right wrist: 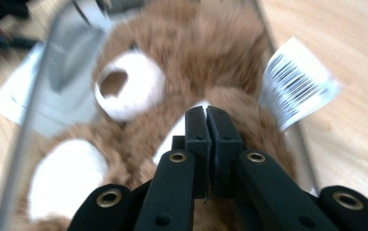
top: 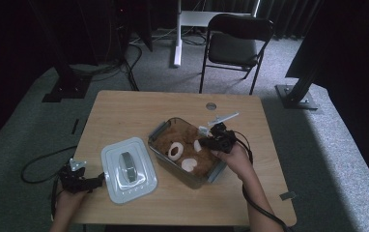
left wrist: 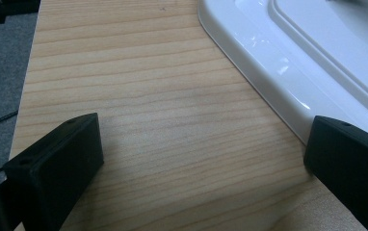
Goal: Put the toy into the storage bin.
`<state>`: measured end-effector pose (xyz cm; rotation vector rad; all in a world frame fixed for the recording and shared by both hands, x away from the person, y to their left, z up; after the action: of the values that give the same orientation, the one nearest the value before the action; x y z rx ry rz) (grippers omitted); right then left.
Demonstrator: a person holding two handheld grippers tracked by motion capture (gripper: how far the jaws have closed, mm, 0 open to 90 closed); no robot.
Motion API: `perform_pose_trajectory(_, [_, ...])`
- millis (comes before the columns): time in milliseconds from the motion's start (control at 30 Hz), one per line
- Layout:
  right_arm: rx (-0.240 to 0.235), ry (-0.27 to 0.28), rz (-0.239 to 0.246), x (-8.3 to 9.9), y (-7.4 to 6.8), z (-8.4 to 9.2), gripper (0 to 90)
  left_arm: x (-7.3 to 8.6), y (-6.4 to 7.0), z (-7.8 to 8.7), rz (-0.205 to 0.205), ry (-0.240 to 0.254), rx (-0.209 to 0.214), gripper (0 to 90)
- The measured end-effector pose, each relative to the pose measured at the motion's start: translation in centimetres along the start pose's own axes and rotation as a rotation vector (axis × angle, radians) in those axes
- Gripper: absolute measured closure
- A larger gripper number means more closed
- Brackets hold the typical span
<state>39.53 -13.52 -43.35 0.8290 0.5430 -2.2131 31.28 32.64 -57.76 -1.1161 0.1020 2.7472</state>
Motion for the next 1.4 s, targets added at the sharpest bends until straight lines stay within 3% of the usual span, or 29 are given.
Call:
perform_pose_trajectory(133, [0.015,0.047,0.014,-1.8,-0.1,0.7,86.6,0.0,0.0,0.0,0.0,0.0,0.0,0.7])
perform_pose_trajectory(233, [0.006,0.048,0.025,-2.6,-0.3,0.5,86.6,0.0,0.0,0.0,-0.001,0.0,0.0,0.7])
perform_pose_trajectory(400, [0.002,0.047,0.004,-4.3,-0.1,-0.6,86.6,0.0,0.0,0.0,0.001,0.001,0.0,0.7])
perform_pose_trajectory(500, [0.013,0.024,-0.003,-4.6,0.3,-1.7,86.6,0.0,0.0,0.0,0.001,0.001,0.0,0.7])
perform_pose_trajectory(633, [0.021,-0.049,0.0,-4.5,0.8,-3.7,86.2,0.0,0.0,0.0,0.001,0.0,0.0,0.7])
perform_pose_trajectory(767, [0.025,-0.078,0.012,-4.4,0.7,-4.4,86.3,0.0,0.0,0.0,0.001,0.001,0.0,0.7])
perform_pose_trajectory(800, [0.026,-0.108,0.026,-4.3,0.6,-5.2,86.3,0.0,0.0,0.0,0.001,0.001,0.0,0.7])
perform_pose_trajectory(1000, [0.05,-0.136,0.044,-5.2,0.5,-5.6,86.2,0.0,0.0,0.0,0.001,0.001,0.0,0.7])
perform_pose_trajectory(1100, [0.053,-0.12,0.038,-6.1,0.6,-5.5,86.2,0.0,0.0,0.0,0.001,0.001,0.0,0.7])
perform_pose_trajectory(1400, [0.074,-0.187,0.049,-6.6,0.1,-8.0,87.9,0.0,0.0,0.0,0.001,0.0,0.0,0.7])
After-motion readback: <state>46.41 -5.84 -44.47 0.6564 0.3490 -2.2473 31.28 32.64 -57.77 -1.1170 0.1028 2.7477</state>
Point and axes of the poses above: each handheld gripper's, and its own axes: z roughly backward along the jaws, x roughly out of its underside, y roughly to its right, the point moved 3 cm from there along -z, roughly forward along the jaws, and after that the axes turned 1 degree about x, right-handed, at the moved point
